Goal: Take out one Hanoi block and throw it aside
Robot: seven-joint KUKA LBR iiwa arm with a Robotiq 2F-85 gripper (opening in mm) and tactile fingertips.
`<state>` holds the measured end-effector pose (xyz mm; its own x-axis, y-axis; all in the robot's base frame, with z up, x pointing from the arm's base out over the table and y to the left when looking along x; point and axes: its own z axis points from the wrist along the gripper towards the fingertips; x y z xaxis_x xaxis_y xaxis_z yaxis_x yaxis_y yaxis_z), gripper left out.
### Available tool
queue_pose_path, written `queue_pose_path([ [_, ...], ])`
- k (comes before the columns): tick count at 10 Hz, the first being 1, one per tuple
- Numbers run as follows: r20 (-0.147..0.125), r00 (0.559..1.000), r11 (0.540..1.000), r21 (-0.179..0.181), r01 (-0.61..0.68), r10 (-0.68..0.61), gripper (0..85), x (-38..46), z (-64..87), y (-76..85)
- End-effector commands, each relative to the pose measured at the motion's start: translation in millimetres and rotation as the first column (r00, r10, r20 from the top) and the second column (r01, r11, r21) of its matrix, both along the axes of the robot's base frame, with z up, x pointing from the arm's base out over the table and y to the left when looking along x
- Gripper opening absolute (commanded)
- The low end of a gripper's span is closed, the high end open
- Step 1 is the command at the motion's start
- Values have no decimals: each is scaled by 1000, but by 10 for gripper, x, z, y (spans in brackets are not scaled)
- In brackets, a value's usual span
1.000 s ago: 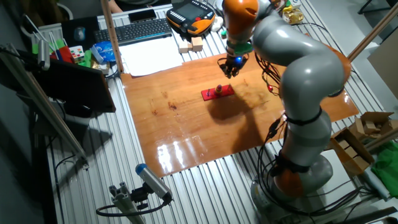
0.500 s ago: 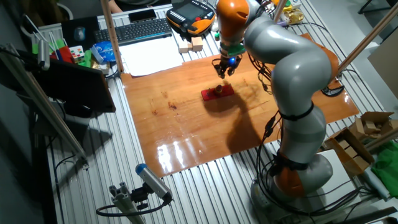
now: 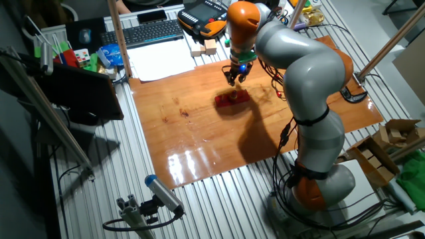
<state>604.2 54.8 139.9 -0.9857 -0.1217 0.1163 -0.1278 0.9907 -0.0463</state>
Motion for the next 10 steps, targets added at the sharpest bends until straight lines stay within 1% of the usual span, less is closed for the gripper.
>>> queue_pose_path([
  [1,8,1000,1000,5,2,-2,437,-23,-72,19],
  [2,14,1000,1000,5,3,-3,443,-46,-115,36],
  [3,10,1000,1000,-2,-4,4,447,-47,-123,28],
  [4,7,1000,1000,5,-7,7,447,-52,-148,7],
  [5,18,1000,1000,8,-12,12,447,-57,-205,-7],
  [8,24,1000,999,29,-20,20,447,-51,-334,-38],
  [10,35,999,999,32,-13,12,443,-78,-406,8],
])
